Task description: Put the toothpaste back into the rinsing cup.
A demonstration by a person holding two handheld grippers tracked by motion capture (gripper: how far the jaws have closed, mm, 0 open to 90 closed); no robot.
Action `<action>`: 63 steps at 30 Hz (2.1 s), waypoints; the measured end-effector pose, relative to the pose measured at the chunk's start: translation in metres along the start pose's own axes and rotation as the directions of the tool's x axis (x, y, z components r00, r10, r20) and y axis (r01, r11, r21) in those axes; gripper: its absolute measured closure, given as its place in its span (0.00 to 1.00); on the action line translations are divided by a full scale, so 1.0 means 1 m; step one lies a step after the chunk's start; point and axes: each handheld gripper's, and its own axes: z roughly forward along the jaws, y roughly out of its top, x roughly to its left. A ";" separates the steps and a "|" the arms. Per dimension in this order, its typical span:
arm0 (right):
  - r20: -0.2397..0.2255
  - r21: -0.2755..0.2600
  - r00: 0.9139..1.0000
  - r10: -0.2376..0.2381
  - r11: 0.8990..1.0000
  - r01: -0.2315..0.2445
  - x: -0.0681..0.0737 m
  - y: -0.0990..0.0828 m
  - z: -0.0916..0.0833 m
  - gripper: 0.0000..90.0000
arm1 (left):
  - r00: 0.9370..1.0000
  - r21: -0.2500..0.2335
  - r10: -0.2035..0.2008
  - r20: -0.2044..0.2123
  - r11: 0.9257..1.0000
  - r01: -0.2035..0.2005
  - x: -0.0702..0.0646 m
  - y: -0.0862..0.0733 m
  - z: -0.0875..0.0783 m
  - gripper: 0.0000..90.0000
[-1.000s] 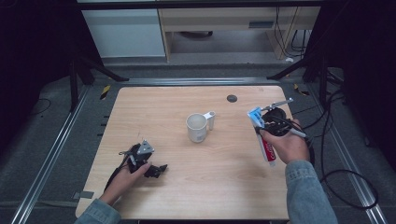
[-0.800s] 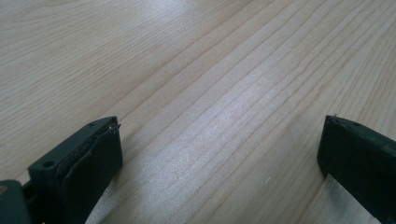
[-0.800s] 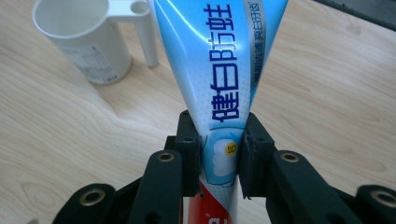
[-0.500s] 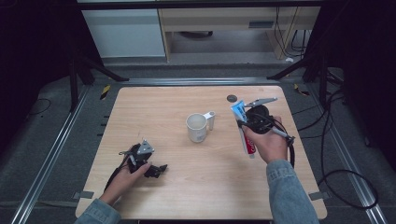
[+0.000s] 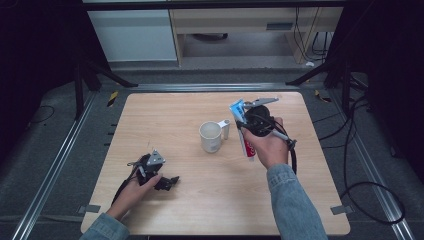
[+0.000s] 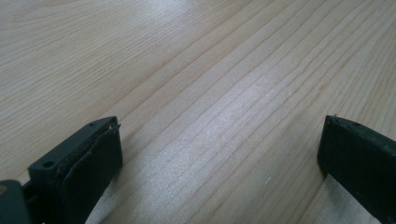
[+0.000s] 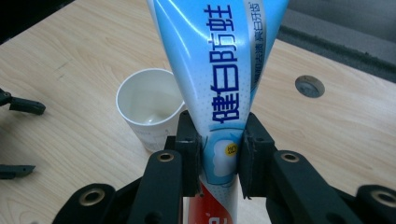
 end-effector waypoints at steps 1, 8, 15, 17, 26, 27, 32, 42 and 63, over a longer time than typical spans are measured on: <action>0.000 -0.004 1.000 -0.006 1.000 0.006 0.001 0.001 0.000 0.81 | 1.000 0.000 0.000 0.000 1.000 0.000 0.000 0.000 0.000 0.00; 0.008 -0.048 1.000 0.005 0.999 -0.004 0.007 0.012 0.002 0.81 | 1.000 0.000 0.000 0.000 1.000 0.000 0.000 0.000 0.000 0.00; 0.014 -0.080 1.000 -0.006 0.997 0.007 0.015 0.021 0.005 0.81 | 1.000 0.001 0.001 0.001 1.000 -0.001 0.000 0.000 0.000 0.00; 0.013 -0.085 1.000 -0.016 0.996 0.017 0.018 0.023 0.008 0.81 | 1.000 0.002 0.001 0.001 1.000 -0.001 0.000 0.000 0.000 0.00; 0.022 -0.144 1.000 -0.009 0.990 0.012 0.021 0.032 0.007 0.81 | 1.000 0.002 0.001 0.001 1.000 -0.001 0.000 0.000 0.000 0.00; 0.024 -0.146 1.000 -0.006 0.989 0.009 0.021 0.032 0.007 0.81 | 1.000 0.002 0.001 0.001 1.000 -0.001 0.000 0.000 0.000 0.00; 0.029 -0.155 1.000 -0.001 0.988 0.006 0.021 0.032 0.005 0.81 | 1.000 0.002 0.001 0.001 1.000 -0.001 0.000 0.000 0.000 0.00; 0.055 -0.193 0.998 0.020 0.981 -0.009 0.029 0.035 0.004 0.81 | 1.000 0.002 0.001 0.001 1.000 -0.001 0.000 0.000 0.000 0.00; 0.089 -0.320 0.994 0.061 0.947 -0.030 0.044 0.046 0.009 0.81 | 1.000 0.002 0.001 0.001 1.000 -0.001 0.000 0.000 0.000 0.00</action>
